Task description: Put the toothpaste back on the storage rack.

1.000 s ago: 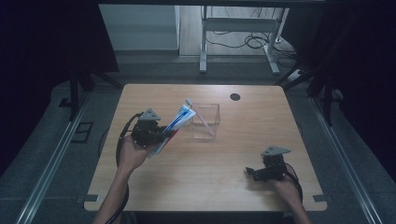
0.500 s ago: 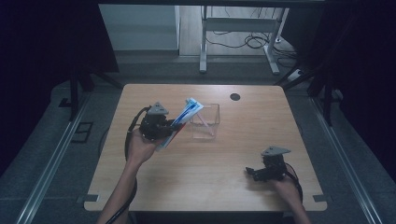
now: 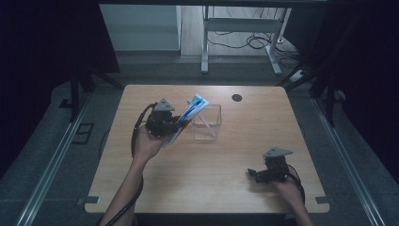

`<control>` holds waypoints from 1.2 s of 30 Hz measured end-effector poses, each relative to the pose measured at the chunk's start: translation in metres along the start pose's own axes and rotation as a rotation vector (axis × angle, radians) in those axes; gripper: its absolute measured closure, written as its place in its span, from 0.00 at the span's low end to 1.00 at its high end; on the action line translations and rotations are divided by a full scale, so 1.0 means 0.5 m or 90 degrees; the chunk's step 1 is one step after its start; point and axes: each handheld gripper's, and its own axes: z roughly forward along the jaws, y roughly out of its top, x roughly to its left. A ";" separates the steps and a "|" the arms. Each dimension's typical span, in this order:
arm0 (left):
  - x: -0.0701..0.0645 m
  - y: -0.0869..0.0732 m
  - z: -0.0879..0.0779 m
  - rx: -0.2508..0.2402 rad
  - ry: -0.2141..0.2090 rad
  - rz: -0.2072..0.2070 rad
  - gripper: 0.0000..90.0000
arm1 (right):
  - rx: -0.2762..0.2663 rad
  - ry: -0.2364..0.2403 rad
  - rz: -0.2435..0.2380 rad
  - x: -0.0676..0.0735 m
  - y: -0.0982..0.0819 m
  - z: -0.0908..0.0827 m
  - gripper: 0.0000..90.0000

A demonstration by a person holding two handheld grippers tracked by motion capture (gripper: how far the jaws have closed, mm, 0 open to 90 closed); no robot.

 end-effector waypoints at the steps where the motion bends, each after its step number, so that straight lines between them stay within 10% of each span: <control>1: 0.000 0.002 0.002 -0.002 0.001 -0.001 0.83 | 0.000 0.000 0.000 0.000 0.000 0.000 0.00; 36: 0.005 0.093 0.105 -0.047 -0.004 0.012 0.83 | -0.001 0.004 -0.004 -0.001 0.000 0.000 0.00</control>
